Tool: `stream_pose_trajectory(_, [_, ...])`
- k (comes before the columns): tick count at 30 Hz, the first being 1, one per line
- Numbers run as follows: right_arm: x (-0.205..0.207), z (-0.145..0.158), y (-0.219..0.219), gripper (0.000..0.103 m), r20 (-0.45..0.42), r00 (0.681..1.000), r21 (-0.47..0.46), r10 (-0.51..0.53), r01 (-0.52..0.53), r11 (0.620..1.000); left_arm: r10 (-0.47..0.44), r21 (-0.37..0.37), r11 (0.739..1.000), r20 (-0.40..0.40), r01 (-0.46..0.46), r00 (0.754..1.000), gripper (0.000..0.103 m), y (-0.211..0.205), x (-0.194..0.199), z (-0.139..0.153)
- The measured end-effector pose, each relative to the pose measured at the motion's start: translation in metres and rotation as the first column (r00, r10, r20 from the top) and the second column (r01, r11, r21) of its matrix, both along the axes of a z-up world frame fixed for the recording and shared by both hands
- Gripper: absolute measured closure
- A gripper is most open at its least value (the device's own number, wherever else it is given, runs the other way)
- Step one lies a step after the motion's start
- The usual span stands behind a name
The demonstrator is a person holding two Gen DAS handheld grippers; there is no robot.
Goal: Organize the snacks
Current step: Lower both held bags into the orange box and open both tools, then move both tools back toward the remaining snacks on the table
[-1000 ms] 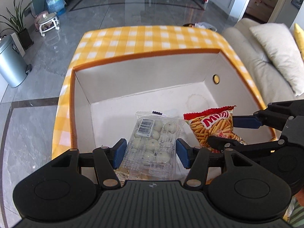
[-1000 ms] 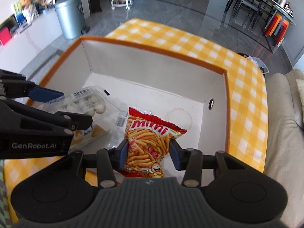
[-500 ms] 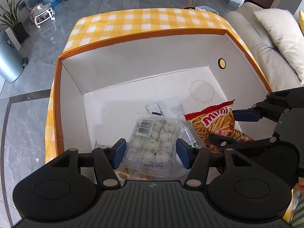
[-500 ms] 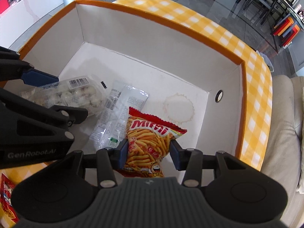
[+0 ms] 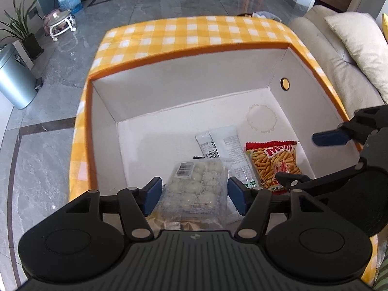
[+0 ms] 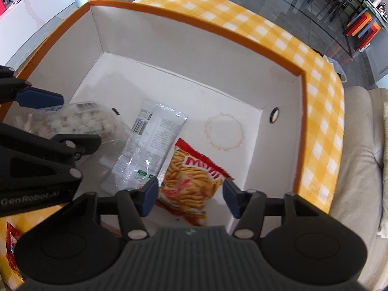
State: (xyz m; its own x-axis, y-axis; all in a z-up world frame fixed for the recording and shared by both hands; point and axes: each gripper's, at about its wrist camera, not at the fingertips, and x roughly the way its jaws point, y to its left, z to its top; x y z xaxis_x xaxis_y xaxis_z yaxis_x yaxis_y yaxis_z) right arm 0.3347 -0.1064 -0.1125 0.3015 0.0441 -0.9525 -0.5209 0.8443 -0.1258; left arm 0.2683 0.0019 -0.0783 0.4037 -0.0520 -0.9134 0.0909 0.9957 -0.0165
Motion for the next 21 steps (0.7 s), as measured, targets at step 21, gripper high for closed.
stream_pose_trajectory(21, [-0.088,0.080,-0.028,0.027,0.196,0.971,0.276,-0.138,0.080,0.958,0.034,-0.024,0.999,0.307,-0.028,0.951,0.028,0.017,-0.099,0.074])
